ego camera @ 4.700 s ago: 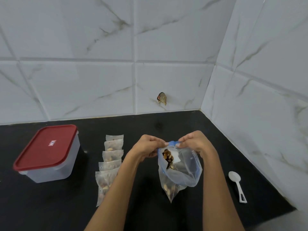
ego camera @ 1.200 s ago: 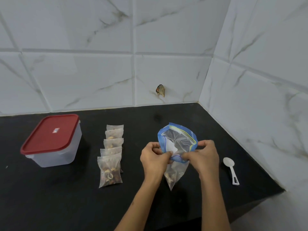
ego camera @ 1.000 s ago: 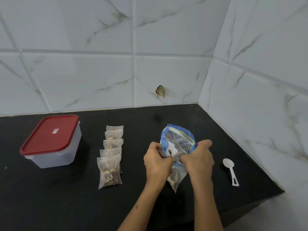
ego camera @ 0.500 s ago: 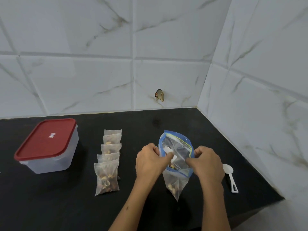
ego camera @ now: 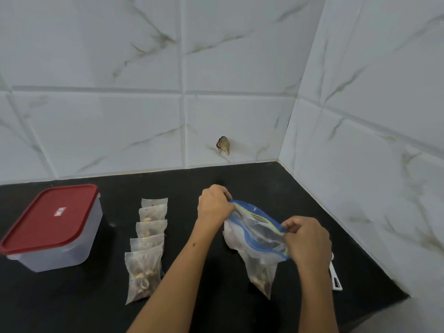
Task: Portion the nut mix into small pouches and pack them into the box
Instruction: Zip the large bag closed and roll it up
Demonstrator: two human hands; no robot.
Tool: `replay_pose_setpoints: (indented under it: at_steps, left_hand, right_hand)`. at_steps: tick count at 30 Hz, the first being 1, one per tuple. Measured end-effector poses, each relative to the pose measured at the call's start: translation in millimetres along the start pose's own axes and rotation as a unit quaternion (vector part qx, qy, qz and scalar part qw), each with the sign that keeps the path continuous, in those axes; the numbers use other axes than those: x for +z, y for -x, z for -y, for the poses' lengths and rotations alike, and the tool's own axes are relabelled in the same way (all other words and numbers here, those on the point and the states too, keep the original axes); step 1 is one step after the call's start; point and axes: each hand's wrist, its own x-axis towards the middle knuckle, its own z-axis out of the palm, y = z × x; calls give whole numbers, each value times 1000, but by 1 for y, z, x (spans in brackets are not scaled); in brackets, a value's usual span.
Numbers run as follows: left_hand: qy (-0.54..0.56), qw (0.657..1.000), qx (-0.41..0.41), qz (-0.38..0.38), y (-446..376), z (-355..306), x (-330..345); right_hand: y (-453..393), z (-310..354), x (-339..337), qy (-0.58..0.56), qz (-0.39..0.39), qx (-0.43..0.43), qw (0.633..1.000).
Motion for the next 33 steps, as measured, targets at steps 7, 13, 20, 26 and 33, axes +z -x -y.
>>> replay_pose_setpoints:
  at_steps: [7, 13, 20, 26, 33]
  left_hand:
    - [58, 995, -22, -75, 6, 7, -11]
    - [63, 995, 7, -76, 24, 23, -34]
    - [113, 987, 25, -114, 49, 28, -35]
    - [169, 976, 7, -139, 53, 46, -42]
    - [344, 932, -50, -100, 61, 64, -41]
  right_hand:
    - [-7, -9, 2, -119, 99, 135, 979]
    - [-13, -3, -4, -64, -76, 69, 993]
    - [-8, 38, -4, -36, 9, -178, 983]
    - [-6, 87, 20, 72, 199, -320, 923]
    - [7, 102, 35, 103, 220, -361, 900]
